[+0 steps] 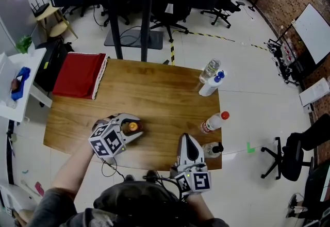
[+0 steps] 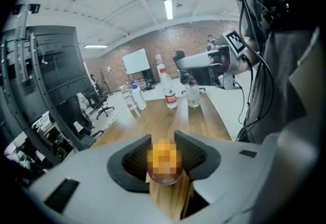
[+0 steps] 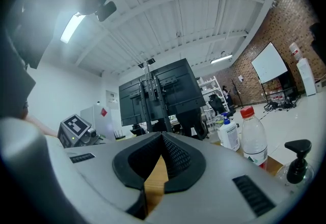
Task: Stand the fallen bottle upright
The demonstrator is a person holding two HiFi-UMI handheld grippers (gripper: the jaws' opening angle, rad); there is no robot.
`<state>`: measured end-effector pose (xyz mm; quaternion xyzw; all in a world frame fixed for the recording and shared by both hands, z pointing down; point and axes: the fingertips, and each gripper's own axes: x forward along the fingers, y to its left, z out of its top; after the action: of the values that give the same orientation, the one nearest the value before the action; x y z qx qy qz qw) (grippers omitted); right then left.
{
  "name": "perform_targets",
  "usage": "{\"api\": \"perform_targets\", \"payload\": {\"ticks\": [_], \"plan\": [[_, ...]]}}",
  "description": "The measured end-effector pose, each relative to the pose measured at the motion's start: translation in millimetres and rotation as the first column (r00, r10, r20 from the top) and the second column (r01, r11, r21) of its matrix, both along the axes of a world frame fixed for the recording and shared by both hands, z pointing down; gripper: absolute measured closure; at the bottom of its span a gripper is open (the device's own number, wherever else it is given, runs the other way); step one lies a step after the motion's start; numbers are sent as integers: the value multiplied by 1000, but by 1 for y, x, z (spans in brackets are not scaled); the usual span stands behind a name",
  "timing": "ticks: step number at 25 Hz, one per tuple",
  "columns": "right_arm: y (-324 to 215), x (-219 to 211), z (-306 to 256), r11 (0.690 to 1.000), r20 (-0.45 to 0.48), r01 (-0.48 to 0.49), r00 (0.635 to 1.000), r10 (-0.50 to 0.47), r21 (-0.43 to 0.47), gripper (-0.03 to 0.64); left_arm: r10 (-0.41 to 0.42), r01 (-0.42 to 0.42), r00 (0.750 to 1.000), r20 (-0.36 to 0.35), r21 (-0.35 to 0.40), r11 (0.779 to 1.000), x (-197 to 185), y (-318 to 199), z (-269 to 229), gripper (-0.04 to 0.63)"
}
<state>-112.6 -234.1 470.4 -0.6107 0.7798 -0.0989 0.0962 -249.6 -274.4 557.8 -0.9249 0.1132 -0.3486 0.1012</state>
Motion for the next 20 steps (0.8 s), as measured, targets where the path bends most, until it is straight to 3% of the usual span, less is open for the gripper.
{"api": "perform_targets", "payload": {"ticks": [4, 8, 14, 18, 20], "plan": [[1, -9, 1, 1000, -9, 12, 1000, -12, -2, 606, -154, 153, 979, -135, -16, 988, -21, -12, -10, 423], [1, -19, -3, 1000, -10, 24, 1000, -24, 1, 606, -269, 264, 928, -259, -55, 963, -29, -19, -14, 425], [2, -30, 2, 999, -22, 38, 999, -39, -14, 606, -441, 432, 841, -312, -101, 896, -54, -34, -1, 425], [6, -34, 8, 999, -28, 42, 999, -43, -26, 606, -549, 538, 770, -326, -133, 832, -67, -42, 6, 426], [8, -37, 10, 998, -31, 46, 998, -47, -33, 606, -573, 568, 750, -332, -122, 814, -70, -42, 9, 426]]}}
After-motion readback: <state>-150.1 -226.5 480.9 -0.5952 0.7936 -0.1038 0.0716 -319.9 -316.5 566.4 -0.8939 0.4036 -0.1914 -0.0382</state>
